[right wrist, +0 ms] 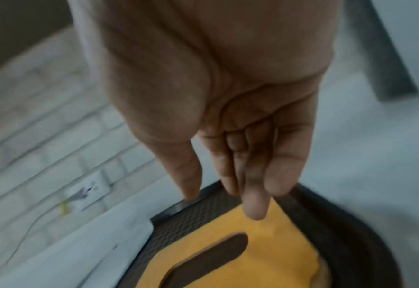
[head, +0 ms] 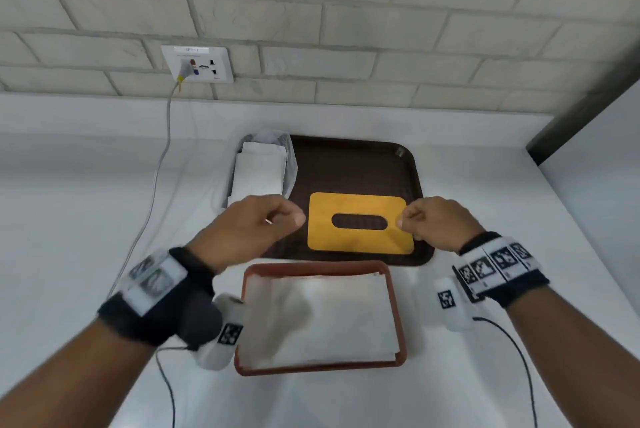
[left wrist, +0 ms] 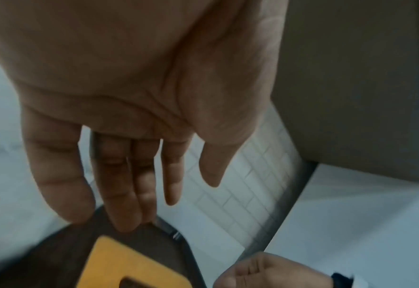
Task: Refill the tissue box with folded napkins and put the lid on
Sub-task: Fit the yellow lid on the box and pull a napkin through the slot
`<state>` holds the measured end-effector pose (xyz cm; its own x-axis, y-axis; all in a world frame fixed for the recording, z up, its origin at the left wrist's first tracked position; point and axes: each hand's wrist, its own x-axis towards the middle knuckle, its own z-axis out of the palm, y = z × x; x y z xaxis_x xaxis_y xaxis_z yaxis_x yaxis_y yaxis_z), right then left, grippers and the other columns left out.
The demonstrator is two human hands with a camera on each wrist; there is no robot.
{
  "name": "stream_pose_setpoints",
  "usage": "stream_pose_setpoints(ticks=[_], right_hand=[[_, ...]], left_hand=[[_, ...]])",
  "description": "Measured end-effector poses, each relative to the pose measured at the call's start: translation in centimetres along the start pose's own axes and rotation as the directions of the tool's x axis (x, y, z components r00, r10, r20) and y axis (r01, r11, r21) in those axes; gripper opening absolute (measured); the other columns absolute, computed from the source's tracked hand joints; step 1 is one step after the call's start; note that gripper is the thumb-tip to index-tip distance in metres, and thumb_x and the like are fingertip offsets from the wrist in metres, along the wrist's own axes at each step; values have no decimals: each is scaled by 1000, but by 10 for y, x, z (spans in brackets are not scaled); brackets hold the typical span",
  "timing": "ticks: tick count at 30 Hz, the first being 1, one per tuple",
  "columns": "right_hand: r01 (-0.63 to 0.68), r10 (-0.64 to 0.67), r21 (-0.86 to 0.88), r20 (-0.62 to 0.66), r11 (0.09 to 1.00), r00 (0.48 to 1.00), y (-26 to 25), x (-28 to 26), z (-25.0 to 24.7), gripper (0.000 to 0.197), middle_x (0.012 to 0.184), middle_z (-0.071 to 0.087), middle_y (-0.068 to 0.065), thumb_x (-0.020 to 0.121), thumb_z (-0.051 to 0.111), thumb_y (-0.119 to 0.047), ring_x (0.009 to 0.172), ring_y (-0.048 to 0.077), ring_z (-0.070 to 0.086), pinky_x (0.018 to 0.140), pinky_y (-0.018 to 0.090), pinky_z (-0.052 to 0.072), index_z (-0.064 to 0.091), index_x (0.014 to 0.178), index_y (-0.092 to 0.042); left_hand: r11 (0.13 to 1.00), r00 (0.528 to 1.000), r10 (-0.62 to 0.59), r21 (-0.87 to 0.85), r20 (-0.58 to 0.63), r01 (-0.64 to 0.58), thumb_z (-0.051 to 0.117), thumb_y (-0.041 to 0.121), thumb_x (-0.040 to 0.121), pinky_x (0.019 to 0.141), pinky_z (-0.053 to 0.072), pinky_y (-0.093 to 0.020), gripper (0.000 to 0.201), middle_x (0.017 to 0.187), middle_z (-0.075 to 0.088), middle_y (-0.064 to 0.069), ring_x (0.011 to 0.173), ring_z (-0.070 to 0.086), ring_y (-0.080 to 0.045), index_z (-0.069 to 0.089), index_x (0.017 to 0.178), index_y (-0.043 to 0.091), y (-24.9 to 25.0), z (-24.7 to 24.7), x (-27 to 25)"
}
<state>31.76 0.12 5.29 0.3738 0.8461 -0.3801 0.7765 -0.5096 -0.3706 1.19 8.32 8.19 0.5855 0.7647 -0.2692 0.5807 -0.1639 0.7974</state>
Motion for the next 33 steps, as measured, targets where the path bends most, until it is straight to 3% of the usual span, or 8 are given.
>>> stream_pose_setpoints(ticks=[2,4,7,12,18,24,29,33], right_hand=[[-134,118,220,86,966,989,8,20,9,29,97,73,7,93,63,-40,93,24,70,90,43,58,71,105,-15],[-215,199,346,80,913,977,18,35,17,30,97,74,11,93,63,-34,87,24,71,85,43,61,71,106,-8],[-274,270,464,77,843,960,29,47,27,30,104,74,17,92,64,-26,78,24,70,75,42,63,70,110,-3],[-324,322,517,97,793,942,35,51,32,32,106,74,16,89,67,-27,78,25,72,64,35,62,69,111,-4],[-389,345,488,181,781,921,27,52,34,23,96,72,10,87,68,-26,95,27,70,88,44,60,65,98,-5],[-342,316,470,135,814,939,22,51,38,16,94,74,12,86,68,-26,95,30,71,89,47,59,66,84,-10],[-335,307,467,139,818,942,19,57,43,27,94,73,12,85,70,-30,91,30,72,87,45,60,68,96,-6],[-322,282,449,155,834,947,22,65,44,24,79,67,13,83,73,-30,90,37,72,86,49,60,61,75,-11]], left_hand=[[977,977,-168,-110,132,183,57,45,98,87,54,-34,26,108,71,1,96,68,-15,68,108,24,4,3,34],[958,951,-252,-91,178,271,53,45,101,84,54,-33,35,118,68,-5,99,68,-17,64,119,17,3,9,63],[931,924,-338,-83,178,357,47,42,104,78,53,-32,43,117,68,-8,94,67,-17,60,126,8,4,17,88],[854,860,-460,-155,220,496,42,47,104,89,55,-40,51,110,69,-10,93,69,-20,61,126,5,5,23,105],[829,821,-499,-123,278,546,45,54,101,85,56,-39,58,115,70,-14,95,72,-21,59,127,5,4,22,109],[839,804,-521,0,285,544,43,58,100,91,54,-40,68,124,65,-13,104,66,-24,50,140,4,-4,17,115],[832,798,-527,-18,293,555,43,59,99,91,53,-39,69,118,63,-17,100,64,-26,53,135,2,-6,20,124],[803,781,-541,-86,312,590,50,51,100,93,52,-42,64,112,62,-15,103,63,-29,50,138,-1,-13,16,129]])
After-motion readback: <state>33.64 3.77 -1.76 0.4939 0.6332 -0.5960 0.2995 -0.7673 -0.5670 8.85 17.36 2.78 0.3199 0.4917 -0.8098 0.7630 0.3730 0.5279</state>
